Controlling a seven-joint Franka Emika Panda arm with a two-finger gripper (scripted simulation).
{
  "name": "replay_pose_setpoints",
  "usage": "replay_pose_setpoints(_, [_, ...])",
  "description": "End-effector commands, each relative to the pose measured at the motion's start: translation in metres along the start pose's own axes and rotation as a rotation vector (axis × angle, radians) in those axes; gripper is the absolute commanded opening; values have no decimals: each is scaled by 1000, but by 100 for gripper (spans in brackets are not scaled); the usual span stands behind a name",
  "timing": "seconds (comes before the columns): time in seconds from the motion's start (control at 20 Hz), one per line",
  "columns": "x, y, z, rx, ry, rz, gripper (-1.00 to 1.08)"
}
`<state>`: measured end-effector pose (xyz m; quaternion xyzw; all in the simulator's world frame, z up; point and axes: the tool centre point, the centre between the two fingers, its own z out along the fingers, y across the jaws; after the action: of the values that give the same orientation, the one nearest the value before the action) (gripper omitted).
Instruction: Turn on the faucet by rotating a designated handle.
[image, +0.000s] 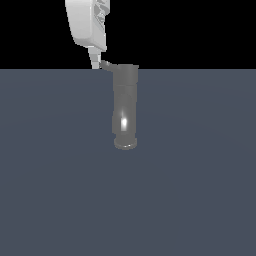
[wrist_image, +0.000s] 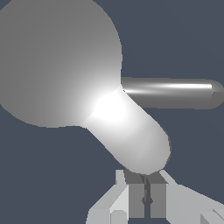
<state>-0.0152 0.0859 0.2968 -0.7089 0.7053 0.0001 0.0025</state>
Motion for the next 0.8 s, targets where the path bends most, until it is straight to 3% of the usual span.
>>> replay_pose_setpoints(0.0, [20, 6, 0, -2, 4, 27, -100])
replay_pose_setpoints(0.15, [22, 12, 0, -3, 4, 28, -100])
replay_pose_setpoints(0.2, [5, 10, 0, -1, 2, 0, -100])
replay_pose_setpoints(0.75, [75, 28, 0, -3, 3, 23, -100])
